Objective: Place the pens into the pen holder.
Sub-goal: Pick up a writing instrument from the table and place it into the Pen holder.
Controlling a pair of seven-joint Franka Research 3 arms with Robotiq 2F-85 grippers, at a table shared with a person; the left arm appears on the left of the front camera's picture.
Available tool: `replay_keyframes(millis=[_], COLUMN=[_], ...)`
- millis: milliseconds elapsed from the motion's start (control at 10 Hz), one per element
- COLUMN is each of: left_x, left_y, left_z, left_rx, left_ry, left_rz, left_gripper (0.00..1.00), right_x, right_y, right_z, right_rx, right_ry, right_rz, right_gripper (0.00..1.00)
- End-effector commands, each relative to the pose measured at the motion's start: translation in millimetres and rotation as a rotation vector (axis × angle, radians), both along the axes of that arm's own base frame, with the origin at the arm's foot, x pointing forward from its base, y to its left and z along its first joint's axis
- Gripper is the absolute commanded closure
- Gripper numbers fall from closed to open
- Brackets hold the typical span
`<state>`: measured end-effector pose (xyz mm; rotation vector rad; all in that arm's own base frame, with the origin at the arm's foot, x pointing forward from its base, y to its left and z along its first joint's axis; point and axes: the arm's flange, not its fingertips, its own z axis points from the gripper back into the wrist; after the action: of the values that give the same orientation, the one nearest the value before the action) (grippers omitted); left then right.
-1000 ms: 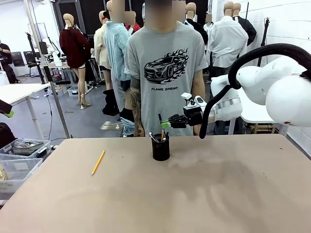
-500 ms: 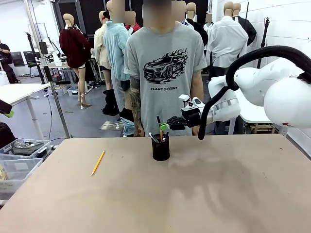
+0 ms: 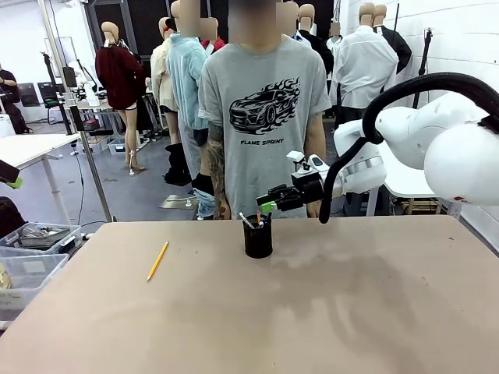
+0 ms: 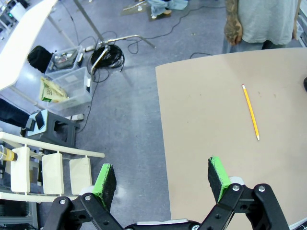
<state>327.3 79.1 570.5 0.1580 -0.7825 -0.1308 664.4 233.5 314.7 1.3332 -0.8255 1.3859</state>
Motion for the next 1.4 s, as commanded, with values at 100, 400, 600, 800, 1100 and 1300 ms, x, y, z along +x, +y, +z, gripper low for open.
replay_keyframes(millis=[100,400,600,800,1100,1300], left_x=[1.4,1.4,1.4,1.4,1.4,1.4], left_y=[-0.3,-0.3,-0.3,-0.3,-0.3,-0.3], left_z=[-0.4,-0.4,-0.4,-0.4,-0.4,-0.4], left_rx=[0.003,0.003,0.003,0.003,0.003,0.003], left_ry=[-0.010,-0.010,-0.010,-0.010,-0.010,-0.010], left_rz=[0.004,0.004,0.004,0.004,0.004,0.004], left_gripper=[0.00,0.00,0.00,0.00,0.00,0.00], right_x=[-16.9,-51.1,-93.6,-137.5,-189.1,-203.8], right_y=[-25.3,-81.6,-132.8,-186.9,-258.6,-298.4], right_z=[42.8,98.9,126.0,143.3,162.8,173.7], right_rx=[-0.040,-0.236,-0.430,-0.597,-0.773,-0.865], right_ry=[-0.104,-0.132,-0.081,0.039,0.244,0.459], right_rz=[-0.069,-0.262,-0.450,-0.712,-0.996,-1.086], right_gripper=[0.26,0.26,0.26,0.26,0.26,0.26])
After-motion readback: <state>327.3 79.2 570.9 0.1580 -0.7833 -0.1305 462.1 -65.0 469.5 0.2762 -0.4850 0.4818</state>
